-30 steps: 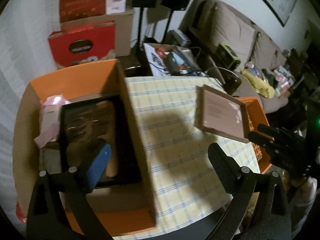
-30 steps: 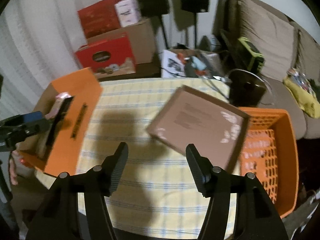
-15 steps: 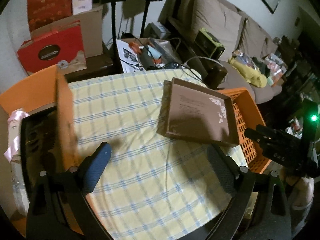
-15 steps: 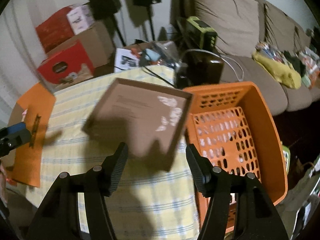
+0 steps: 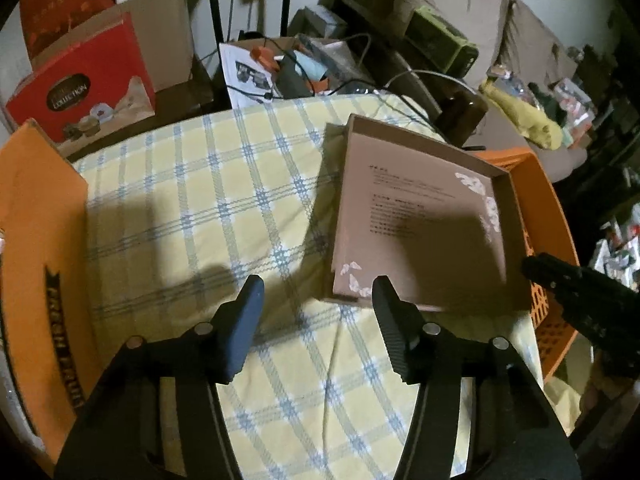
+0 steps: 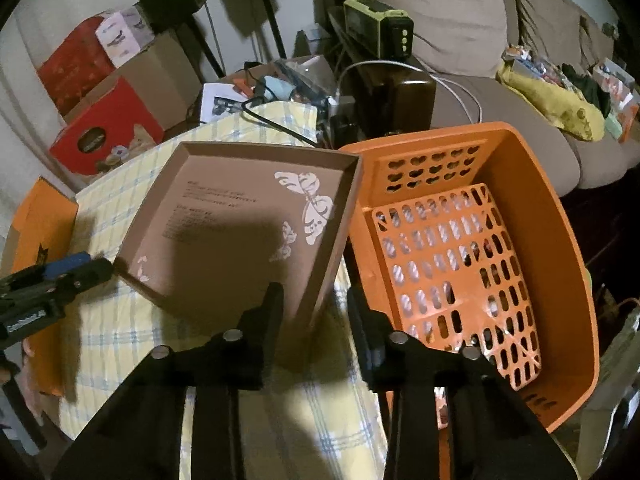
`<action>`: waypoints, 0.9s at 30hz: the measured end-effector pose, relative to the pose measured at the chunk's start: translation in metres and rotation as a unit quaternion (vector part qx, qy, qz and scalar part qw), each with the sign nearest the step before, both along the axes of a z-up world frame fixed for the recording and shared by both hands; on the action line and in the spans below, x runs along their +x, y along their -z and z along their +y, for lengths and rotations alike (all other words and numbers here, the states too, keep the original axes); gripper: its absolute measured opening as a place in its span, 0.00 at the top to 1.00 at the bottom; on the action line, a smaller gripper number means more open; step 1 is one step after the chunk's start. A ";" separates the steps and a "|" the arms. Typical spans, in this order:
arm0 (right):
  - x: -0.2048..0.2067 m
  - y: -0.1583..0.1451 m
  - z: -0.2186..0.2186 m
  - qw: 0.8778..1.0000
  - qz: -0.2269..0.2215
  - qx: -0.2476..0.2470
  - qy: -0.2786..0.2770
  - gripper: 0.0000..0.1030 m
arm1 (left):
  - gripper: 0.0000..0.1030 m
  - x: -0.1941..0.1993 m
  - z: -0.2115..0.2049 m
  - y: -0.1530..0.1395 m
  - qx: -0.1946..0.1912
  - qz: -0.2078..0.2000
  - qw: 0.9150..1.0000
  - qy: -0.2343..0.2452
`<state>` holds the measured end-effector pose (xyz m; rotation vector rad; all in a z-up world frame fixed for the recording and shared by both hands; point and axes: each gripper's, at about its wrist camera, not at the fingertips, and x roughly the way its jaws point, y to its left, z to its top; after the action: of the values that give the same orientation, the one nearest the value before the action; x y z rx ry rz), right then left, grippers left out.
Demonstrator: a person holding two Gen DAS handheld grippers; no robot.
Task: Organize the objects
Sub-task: 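Move both grippers to the brown lid and grasp its rim, then lift the brown lid and lower it into the cardboard box with both grippers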
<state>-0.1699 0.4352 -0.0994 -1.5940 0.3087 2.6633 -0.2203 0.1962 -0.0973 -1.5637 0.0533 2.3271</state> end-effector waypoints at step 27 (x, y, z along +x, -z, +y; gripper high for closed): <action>0.002 -0.023 -0.016 0.999 0.034 0.030 -0.016 0.90 | 0.82 0.006 0.000 -0.009 0.019 0.000 1.000 -0.003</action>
<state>-0.1681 0.4189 -0.0765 -1.5063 0.2034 2.7280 -0.2144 0.1964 -0.0885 -1.5489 0.0053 2.3184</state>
